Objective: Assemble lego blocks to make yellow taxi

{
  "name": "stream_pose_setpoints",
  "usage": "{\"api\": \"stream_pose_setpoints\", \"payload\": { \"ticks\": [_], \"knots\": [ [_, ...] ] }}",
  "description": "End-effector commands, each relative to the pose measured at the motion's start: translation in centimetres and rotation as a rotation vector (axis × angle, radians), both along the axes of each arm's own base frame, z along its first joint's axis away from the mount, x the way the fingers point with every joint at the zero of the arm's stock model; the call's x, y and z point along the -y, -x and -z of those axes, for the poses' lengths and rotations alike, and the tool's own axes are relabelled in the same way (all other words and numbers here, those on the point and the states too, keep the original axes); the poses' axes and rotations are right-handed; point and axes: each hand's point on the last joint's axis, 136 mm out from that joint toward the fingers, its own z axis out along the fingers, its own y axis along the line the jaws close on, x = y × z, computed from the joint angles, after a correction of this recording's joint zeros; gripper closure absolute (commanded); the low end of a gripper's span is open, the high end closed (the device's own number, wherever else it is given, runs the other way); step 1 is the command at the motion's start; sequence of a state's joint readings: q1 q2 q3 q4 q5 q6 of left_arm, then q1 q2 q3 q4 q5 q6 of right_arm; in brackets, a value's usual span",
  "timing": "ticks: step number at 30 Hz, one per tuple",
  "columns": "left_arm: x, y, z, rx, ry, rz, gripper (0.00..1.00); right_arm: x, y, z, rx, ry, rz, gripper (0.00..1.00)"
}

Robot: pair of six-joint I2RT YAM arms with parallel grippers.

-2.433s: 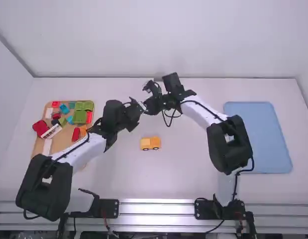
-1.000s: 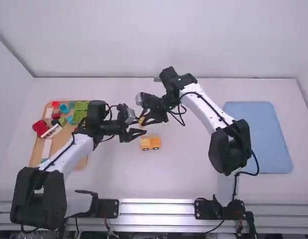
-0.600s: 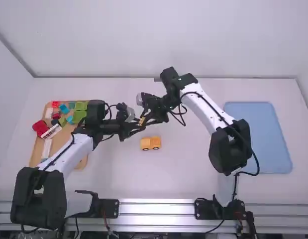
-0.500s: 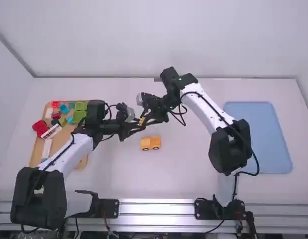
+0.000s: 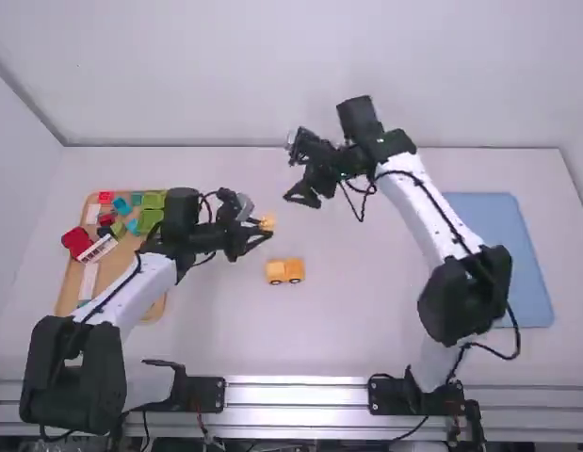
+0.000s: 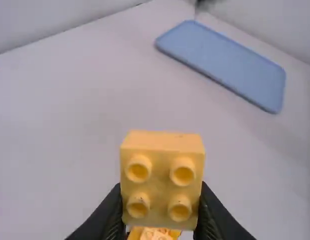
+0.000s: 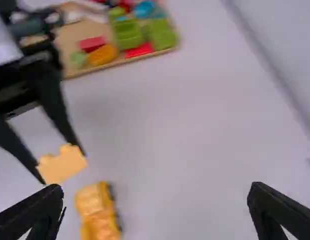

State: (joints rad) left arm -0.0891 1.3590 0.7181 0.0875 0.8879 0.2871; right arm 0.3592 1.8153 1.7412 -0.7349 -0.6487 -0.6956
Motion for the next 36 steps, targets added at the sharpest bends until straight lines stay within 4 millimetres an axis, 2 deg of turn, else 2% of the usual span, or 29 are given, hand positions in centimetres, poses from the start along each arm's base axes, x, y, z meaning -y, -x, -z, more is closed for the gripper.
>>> {"api": "stream_pose_setpoints", "payload": {
  "ticks": [1,3,4,7,8,10,11,13,16,19,20,22,25,27,28,31,36],
  "knots": [
    [-0.2,-0.7,-0.4,-0.011,-0.018,-0.058,0.97,3.1,0.3,-2.9,0.011,0.013,0.247,0.02],
    [0.2,-1.1,-0.4,-0.01,-0.061,-0.082,0.97,3.6,2.2,-3.0,0.059,-0.015,0.255,0.02],
    [0.3,-1.2,-0.4,-0.01,-0.065,-0.084,0.97,3.6,2.4,-3.0,0.061,-0.018,0.255,0.02],
    [1.4,-1.6,-0.9,-0.01,-0.157,-0.116,0.98,4.6,6.1,-1.3,0.082,-0.074,0.259,0.02],
    [1.5,-1.7,-1.0,-0.005,-0.169,-0.116,0.98,4.6,6.5,-1.0,0.081,-0.083,0.255,0.02],
    [3.2,-1.1,-1.9,0.051,-0.244,-0.038,0.98,5.2,9.5,-0.3,0.101,-0.159,0.221,0.02],
    [3.3,-1.1,-2.0,0.055,-0.247,-0.034,0.98,5.2,9.7,-0.2,0.104,-0.165,0.218,0.02],
    [4.3,-1.2,-2.6,0.056,-0.295,-0.013,0.98,6.3,12.1,0.3,0.131,-0.215,0.204,0.02],
    [5.4,-1.1,-2.3,0.052,-0.362,0.032,0.98,7.6,14.0,0.1,0.148,-0.277,0.204,0.02],
    [8.2,-0.7,-0.2,0.006,-0.428,0.151,0.98,9.5,15.9,-1.0,0.191,-0.362,0.245,0.02],
    [8.4,-0.7,0.0,0.003,-0.436,0.165,0.98,9.7,16.0,-1.1,0.198,-0.367,0.251,0.02],
    [10.6,0.1,2.2,-0.02,-0.502,0.279,0.98,11.0,16.8,-1.6,0.239,-0.393,0.302,0.02],
    [12.1,-0.2,4.9,-0.042,-0.615,0.304,0.98,12.2,17.8,-2.2,0.278,-0.421,0.35,0.02],
    [13.0,-0.4,7.3,-0.041,-0.734,0.298,0.98,12.9,18.4,-2.7,0.303,-0.444,0.384,0.02],
    [13.0,-0.4,7.5,-0.041,-0.742,0.299,0.98,12.9,18.4,-2.7,0.306,-0.445,0.386,0.02],
    [14.1,-0.1,11.0,-0.039,-0.864,0.322,0.98,13.8,19.1,-2.8,0.352,-0.456,0.421,0.02],
    [14.2,0.4,13.9,-0.079,-0.901,0.348,0.98,14.7,19.3,-2.6,0.361,-0.449,0.463,0.02]
  ]
}}
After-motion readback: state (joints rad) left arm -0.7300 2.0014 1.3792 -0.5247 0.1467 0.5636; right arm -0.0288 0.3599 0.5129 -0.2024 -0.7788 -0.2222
